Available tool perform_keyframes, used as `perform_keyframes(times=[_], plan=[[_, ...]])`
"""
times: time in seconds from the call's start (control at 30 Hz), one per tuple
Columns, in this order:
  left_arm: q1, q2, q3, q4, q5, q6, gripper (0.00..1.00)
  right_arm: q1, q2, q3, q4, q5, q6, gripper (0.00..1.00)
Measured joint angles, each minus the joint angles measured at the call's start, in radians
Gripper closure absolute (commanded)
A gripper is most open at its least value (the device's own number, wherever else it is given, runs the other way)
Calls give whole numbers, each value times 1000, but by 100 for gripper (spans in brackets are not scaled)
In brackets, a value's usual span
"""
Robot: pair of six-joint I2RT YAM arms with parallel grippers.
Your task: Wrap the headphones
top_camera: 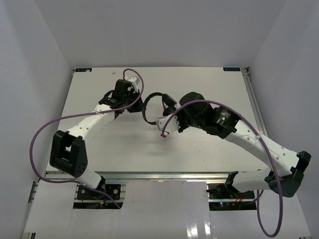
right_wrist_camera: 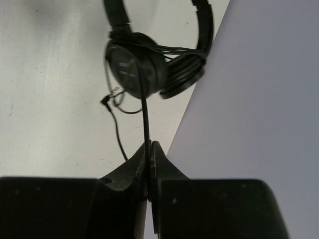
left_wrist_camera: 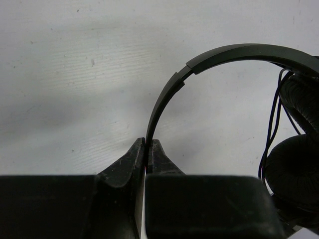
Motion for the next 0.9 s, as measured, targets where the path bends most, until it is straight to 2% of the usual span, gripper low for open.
perform_keyframes(times=[0.47,0.9], plan=[[25,45,123,38,36,-163,100,26,-33,-67,-50,-39,5,92],[45,54,142,60,33,-258,100,28,-97,-148,-61,-52,12,92]])
